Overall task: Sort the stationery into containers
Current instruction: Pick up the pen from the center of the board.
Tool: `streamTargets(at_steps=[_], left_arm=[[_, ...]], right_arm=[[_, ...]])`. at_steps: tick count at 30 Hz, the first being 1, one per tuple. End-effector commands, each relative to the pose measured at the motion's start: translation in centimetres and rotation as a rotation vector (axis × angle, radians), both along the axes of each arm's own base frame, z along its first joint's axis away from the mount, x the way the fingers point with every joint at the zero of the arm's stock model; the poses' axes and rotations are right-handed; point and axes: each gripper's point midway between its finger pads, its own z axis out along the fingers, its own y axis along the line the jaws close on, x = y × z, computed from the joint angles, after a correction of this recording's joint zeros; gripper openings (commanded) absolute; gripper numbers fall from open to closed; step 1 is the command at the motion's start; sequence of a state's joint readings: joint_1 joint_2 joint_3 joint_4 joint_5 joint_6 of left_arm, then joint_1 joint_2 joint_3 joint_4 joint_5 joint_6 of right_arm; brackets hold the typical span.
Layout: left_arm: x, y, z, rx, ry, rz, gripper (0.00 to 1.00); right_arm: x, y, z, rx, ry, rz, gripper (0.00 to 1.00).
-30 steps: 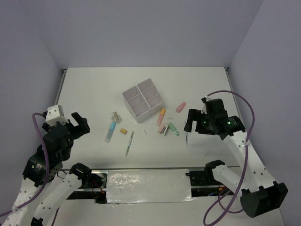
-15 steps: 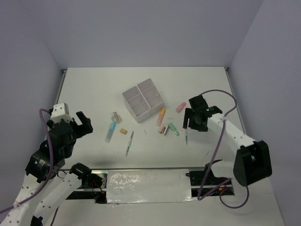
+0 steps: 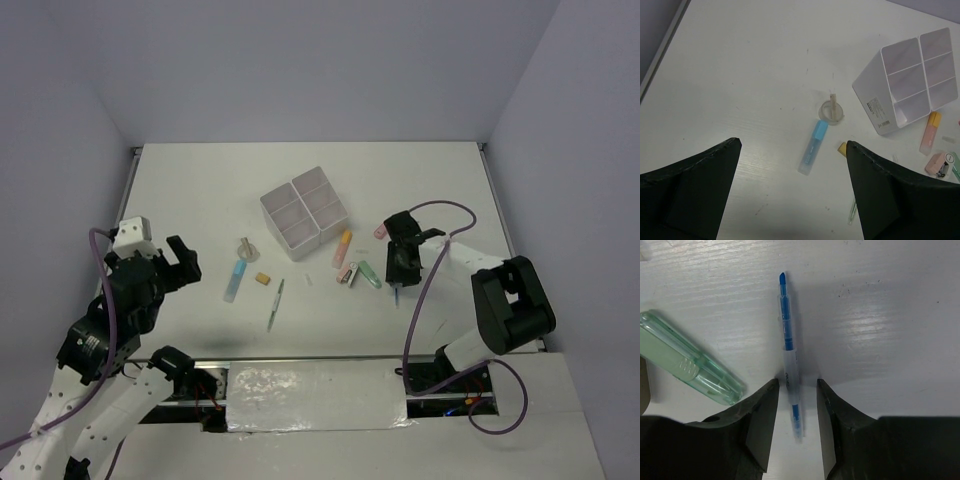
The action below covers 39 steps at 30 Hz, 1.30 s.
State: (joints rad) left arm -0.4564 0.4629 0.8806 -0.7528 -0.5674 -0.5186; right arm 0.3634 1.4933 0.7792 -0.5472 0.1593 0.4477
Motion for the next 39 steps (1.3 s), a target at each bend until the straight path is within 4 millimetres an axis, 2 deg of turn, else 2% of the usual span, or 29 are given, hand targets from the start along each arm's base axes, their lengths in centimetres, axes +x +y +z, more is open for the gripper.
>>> streamTargets(at_steps=[1,8,13,14,15,16,18,22,25,27,28,29,30,31,32,33,34,35,39], left_arm=[[0.7,-0.5,0.6,0.012,-0.022,-0.025,0.99],[0.7,-0.7,0.5,0.013,-0.018,-0.031,0.99],[0.7,-0.6,0.5,0.011,-0.018,-0.027,0.99],[0.7,-0.6,0.4,0.011,-0.016,-0.026,0.99],[0.6,-0.5,0.6,0.009,-0.023,-0.027,0.99],[0.6,-0.7,0.7,0.012,-0.024,-0.038,0.99],[0.4,-1.2,1.1,0.0,-0.042,-0.078,0.99],[-0.2,-2.8,2.8,-0.033,-0.083,-0.183,0.99],[-0.2,-4.2,3.8,-0.119,-0.072,-0.214,0.99],[0.9,-5.5,2.8,-0.145,-0.007,-0.23,0.99],[1.2,-6.9,2.1,-0.184,0.034,-0.269,0.99],[1.7,-7.7,1.2,-0.199,0.076,-0.282,0.99],[2.5,-8.9,-0.9,-0.203,0.163,-0.285,0.98],[3.2,-10.0,-1.3,-0.241,0.174,-0.299,0.97],[3.3,-11.8,-2.5,-0.245,0.218,-0.341,0.97],[3.4,-12.7,-3.1,-0.278,0.235,-0.324,0.97],[4.2,-13.1,-2.9,-0.277,0.2,-0.29,0.98],[3.9,-14.8,-3.7,-0.263,0.224,-0.315,0.98],[4.8,-18.2,-5.6,-0.264,0.277,-0.224,0.93]], right_arm=[[1.0,0.5,-0.3,0.01,-0.031,0.015,0.44],[0.7,0.7,-0.8,0.012,0.007,0.02,0.39],[0.0,0.4,-1.7,-0.007,0.054,0.01,0.25],[-0.1,0.3,-1.6,-0.01,0.053,0.007,0.18],[-0.3,0.2,-1.7,-0.015,0.054,0.003,0.15],[-0.4,0.2,-1.7,-0.015,0.055,0.005,0.08],[-0.7,0.2,-1.7,-0.007,0.058,0.001,0.0],[-0.5,0.9,-0.6,0.043,0.027,0.004,0.0],[0.1,1.0,2.3,0.076,-0.07,-0.017,0.0],[0.9,1.0,5.6,0.104,-0.17,-0.034,0.0],[0.6,0.7,6.6,0.098,-0.185,-0.038,0.0],[0.7,0.8,8.6,0.119,-0.242,-0.032,0.0],[1.1,0.9,10.3,0.132,-0.284,-0.029,0.0],[0.6,0.8,11.0,0.128,-0.287,-0.023,0.0],[0.3,1.0,12.4,0.141,-0.32,-0.005,0.0],[0.2,1.3,13.5,0.152,-0.341,0.009,0.0],[-0.5,1.4,14.4,0.167,-0.356,0.026,0.0],[-0.8,1.8,14.9,0.18,-0.365,0.047,0.0],[-2.6,2.5,17.3,0.274,-0.438,0.095,0.0]])
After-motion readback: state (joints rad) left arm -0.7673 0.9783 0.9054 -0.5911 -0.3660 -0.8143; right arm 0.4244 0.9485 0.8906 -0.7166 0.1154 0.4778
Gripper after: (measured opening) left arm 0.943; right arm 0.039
